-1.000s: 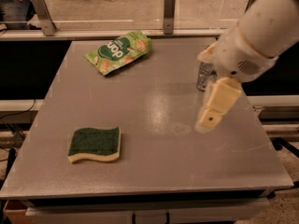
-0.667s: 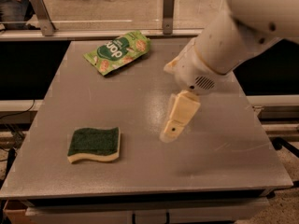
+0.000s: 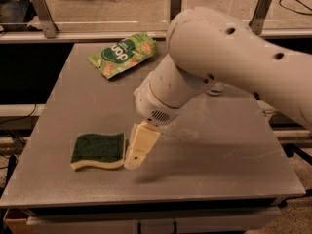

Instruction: Move sponge near green rice chip bag

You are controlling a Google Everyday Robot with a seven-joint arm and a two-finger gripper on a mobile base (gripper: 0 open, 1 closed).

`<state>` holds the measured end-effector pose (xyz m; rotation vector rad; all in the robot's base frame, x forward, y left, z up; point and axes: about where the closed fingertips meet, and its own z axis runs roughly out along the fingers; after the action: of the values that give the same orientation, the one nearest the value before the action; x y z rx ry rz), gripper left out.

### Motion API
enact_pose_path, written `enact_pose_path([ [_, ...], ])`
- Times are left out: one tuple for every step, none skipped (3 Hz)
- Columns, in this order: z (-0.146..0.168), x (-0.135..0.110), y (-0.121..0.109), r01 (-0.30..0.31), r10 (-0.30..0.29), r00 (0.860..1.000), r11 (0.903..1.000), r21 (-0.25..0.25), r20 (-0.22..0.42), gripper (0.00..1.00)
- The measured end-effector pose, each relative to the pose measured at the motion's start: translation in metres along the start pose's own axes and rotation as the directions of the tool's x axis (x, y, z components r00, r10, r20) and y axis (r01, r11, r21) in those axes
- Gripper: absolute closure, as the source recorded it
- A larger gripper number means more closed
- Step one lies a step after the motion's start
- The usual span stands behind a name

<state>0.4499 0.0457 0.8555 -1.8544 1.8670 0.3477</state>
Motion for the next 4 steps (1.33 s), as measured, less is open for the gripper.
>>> enact_pose_path([
  [0.025,-0.01,0.01,-0.01,0.01,1.0,0.9995,-0.03,-0.01,0.0],
  [0.04,-0.016,0.023,-0.019,0.019,1.0,0.9981,-0.059,-0.009,0.17],
  [0.047,-0.018,0.029,-0.036,0.035,0.999,0.9965,-0.075,-0.009,0.41],
  [0.044,-0.018,0.026,-0.042,0.041,0.999,0.9965,-0.072,-0.008,0.64],
])
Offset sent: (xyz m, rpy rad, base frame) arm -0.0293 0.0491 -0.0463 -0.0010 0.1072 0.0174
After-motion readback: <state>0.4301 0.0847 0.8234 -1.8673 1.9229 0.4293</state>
